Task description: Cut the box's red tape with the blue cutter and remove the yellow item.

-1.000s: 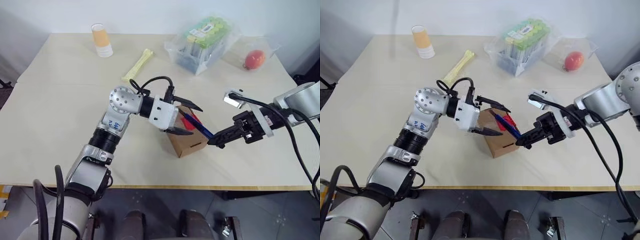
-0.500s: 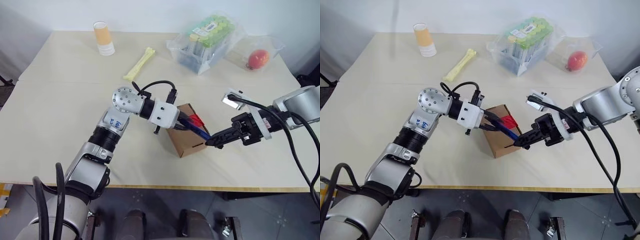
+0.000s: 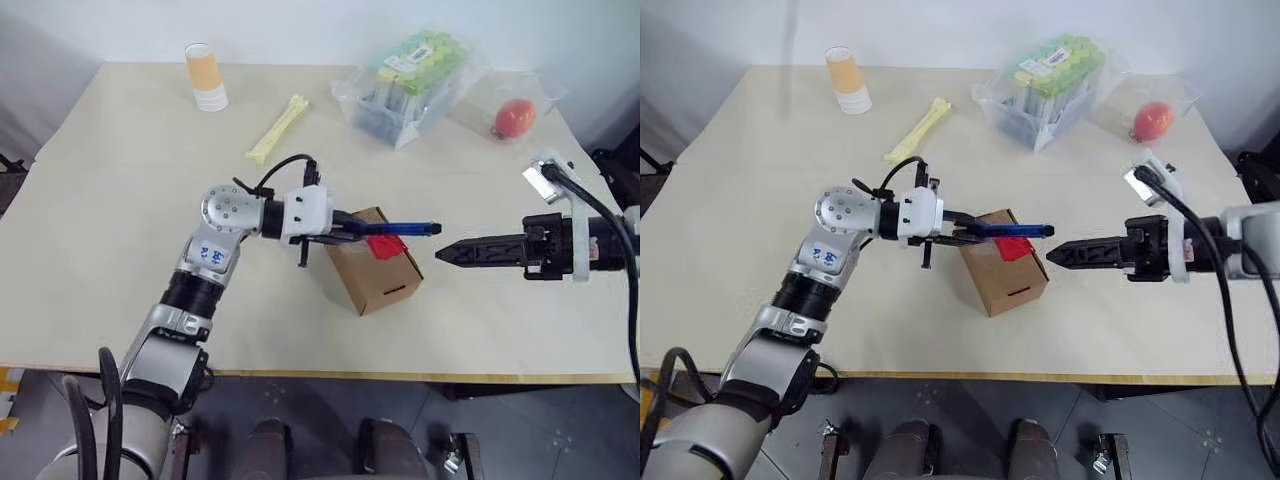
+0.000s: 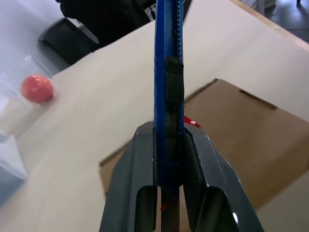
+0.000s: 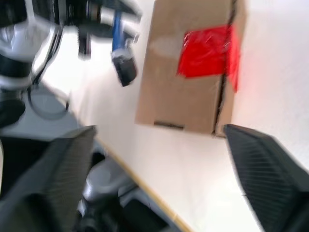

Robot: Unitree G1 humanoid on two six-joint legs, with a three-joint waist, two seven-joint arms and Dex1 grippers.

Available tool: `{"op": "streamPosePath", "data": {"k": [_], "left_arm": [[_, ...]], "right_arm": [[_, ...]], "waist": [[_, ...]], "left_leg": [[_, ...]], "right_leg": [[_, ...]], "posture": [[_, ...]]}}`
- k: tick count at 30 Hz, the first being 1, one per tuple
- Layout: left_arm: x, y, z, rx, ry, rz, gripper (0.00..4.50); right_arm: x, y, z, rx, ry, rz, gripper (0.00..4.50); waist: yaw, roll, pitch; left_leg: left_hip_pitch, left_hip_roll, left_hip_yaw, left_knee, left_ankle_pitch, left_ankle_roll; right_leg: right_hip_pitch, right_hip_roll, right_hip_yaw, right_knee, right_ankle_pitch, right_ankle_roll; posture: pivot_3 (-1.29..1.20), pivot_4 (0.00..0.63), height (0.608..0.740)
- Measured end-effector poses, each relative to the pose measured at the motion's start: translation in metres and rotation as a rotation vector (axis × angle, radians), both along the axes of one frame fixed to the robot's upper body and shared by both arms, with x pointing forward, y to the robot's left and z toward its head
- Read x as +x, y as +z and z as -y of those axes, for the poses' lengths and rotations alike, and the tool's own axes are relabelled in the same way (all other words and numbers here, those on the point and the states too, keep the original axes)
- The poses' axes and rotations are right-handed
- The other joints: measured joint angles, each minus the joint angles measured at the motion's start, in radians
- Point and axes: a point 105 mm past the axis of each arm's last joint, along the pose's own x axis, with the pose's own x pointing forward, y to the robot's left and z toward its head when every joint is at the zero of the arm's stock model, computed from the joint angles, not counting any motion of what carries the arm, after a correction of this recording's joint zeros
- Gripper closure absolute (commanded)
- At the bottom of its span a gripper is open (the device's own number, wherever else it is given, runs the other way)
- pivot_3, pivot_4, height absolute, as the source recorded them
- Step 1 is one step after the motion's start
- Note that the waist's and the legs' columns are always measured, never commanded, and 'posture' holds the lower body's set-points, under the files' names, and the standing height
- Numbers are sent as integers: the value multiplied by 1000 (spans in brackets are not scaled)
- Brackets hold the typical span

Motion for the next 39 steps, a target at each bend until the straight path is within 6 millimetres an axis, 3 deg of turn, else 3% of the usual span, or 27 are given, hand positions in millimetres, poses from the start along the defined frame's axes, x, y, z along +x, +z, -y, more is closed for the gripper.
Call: {"op": "streamPosePath", "data": {"k": [11, 15, 19, 39], "left_arm": [[-6, 2, 12, 9, -50, 22, 4133], [-7, 3, 16, 10, -60, 26, 4133], [-4, 1, 14, 11, -51, 12, 4133], [-3, 1, 18, -2, -35, 22, 4133]], "right_arm": [[10, 8, -25, 82, 14, 111, 36], [11, 4, -33, 86, 40, 93, 889], [11, 1, -36, 80, 59, 71, 2260], [23, -5, -45, 112, 88, 24, 2260]], "waist": [[-1, 0, 0], [0, 0, 0], [0, 0, 0], [-1, 0, 0]], "left_leg": [[0, 0, 0, 1, 0, 0], [0, 0, 0, 1, 0, 0], [0, 0, 0, 1, 0, 0], [0, 0, 0, 1, 0, 0]], "right_leg": [[0, 0, 0, 0, 0, 0], [0, 0, 0, 0, 0, 0], [0, 0, 0, 0, 0, 0], [0, 0, 0, 0, 0, 0]], "posture": [[0, 150, 740], [0, 150, 740], [0, 150, 740], [0, 150, 740]]}}
